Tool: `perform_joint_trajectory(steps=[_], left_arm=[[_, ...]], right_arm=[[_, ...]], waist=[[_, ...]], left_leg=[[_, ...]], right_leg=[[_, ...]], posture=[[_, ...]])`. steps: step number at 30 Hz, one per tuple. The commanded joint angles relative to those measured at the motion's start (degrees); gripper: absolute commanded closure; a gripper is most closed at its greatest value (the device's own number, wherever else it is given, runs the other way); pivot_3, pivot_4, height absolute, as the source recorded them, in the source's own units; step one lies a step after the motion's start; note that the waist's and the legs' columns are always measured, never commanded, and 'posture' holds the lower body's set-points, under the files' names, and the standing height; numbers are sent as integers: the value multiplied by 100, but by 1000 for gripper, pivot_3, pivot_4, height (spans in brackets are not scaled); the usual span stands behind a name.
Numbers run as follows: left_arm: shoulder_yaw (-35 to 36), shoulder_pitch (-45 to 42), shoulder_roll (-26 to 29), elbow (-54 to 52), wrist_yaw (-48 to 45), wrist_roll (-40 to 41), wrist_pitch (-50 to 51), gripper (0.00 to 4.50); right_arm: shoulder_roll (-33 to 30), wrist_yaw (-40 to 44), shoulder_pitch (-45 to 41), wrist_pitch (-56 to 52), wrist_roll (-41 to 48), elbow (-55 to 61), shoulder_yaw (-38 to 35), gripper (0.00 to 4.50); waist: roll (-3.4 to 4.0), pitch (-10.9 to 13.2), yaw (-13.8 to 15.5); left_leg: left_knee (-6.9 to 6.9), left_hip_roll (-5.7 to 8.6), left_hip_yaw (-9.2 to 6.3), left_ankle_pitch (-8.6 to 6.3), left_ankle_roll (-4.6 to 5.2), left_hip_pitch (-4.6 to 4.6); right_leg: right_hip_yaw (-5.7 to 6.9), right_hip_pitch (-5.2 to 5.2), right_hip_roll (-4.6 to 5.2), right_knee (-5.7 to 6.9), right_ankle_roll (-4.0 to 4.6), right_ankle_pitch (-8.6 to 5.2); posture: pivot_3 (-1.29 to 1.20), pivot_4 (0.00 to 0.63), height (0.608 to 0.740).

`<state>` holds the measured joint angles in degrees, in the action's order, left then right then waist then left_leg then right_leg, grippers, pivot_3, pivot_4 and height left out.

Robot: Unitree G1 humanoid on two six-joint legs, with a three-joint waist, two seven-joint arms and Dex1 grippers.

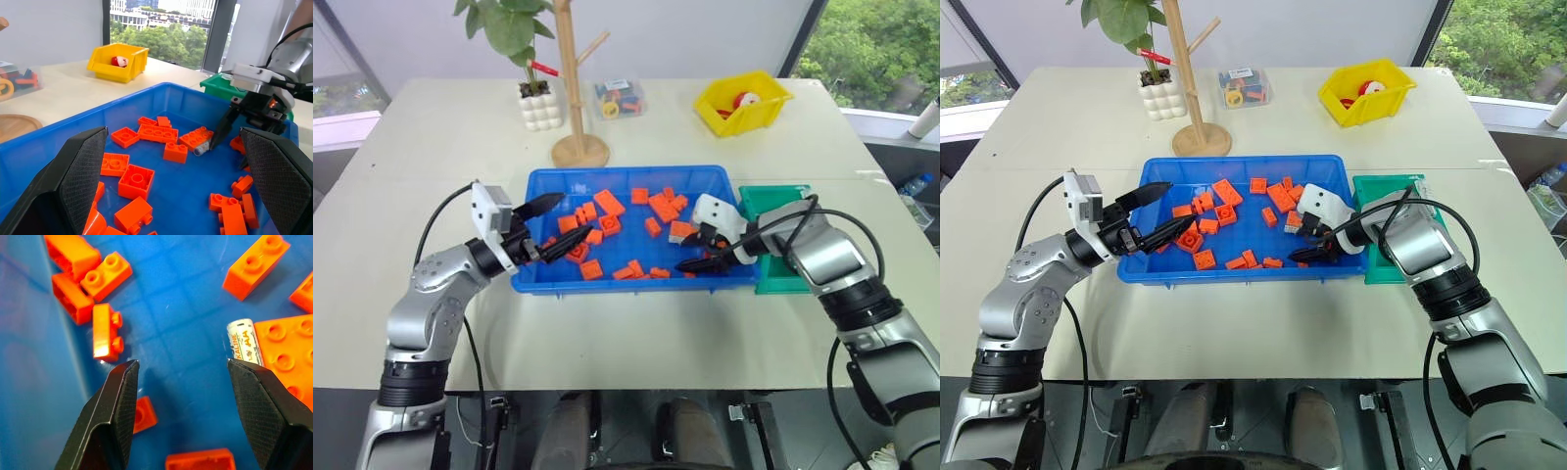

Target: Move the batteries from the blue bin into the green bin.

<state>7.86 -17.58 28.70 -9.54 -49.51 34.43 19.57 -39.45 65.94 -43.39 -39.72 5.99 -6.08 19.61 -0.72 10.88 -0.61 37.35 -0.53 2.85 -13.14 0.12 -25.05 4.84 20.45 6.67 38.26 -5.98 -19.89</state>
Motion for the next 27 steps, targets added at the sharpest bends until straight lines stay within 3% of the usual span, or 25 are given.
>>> perform_joint_trajectory(steps=[1, 27], left_arm=[[114, 39, 49, -226, 12, 73, -23, 0], [134, 91, 44, -341, 95, 100, 1, 0]], right_arm=[[2, -48, -262, 43, 59, 27, -244, 1584], [380, -94, -295, 593, -342, -988, 81, 1584]], waist=[[0, 0, 1], [-2, -1, 1]], left_leg=[[0, 0, 0, 0, 0, 0], [2, 0, -1, 0, 0, 1]], right_leg=[[0, 0, 0, 0, 0, 0], [1, -3, -1, 1, 0, 0]], posture=[[0, 150, 739], [0, 150, 739]])
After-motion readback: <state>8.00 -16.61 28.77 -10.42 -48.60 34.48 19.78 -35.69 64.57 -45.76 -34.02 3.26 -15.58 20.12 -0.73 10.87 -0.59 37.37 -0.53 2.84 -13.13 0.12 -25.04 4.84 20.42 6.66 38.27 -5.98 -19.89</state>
